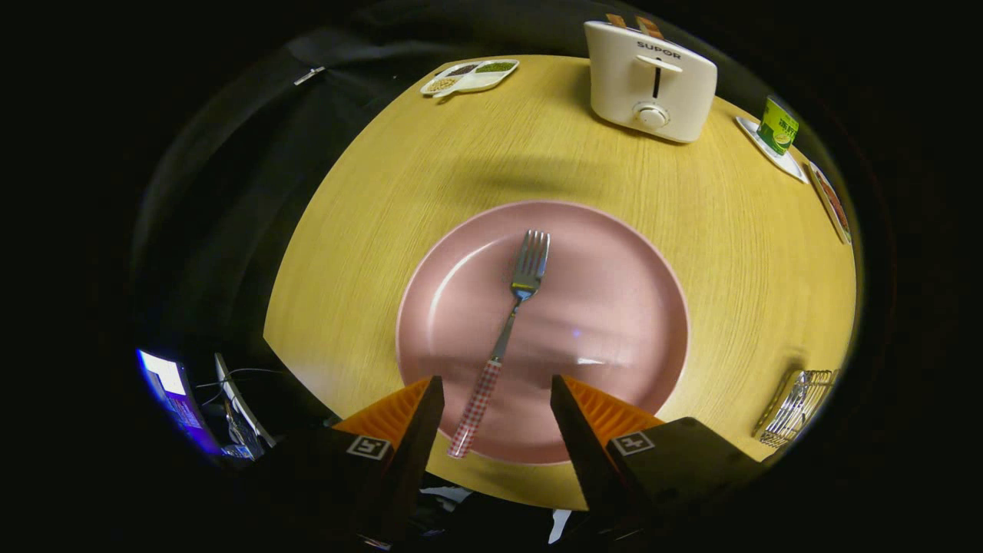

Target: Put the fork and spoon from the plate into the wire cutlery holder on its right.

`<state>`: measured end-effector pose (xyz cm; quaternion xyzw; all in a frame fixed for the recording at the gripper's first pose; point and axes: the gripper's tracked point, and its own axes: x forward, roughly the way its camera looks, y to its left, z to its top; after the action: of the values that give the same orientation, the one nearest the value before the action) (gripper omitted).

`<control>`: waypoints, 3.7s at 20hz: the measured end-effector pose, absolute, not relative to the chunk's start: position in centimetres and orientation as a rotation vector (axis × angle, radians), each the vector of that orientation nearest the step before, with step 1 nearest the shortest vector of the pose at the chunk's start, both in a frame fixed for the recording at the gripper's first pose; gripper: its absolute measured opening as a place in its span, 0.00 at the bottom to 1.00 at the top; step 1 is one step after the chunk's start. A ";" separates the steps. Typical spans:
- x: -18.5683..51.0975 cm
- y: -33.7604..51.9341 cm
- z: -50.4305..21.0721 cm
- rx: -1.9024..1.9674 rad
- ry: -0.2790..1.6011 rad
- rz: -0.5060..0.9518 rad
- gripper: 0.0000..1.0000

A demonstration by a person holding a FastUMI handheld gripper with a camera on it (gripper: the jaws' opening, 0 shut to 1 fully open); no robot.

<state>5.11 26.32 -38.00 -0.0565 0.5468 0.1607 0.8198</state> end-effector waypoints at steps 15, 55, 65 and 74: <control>3.4 25.5 -40.3 -0.149 1.300 0.318 0.23; -6.5 -11.5 -20.8 -0.445 1.685 0.359 0.10; -4.7 -14.3 -22.2 -0.568 1.897 0.331 0.10; -3.2 -14.2 -23.1 -0.630 1.932 0.391 0.22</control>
<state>-3.23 -14.16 -23.07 -0.2618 0.8025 0.1626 0.5108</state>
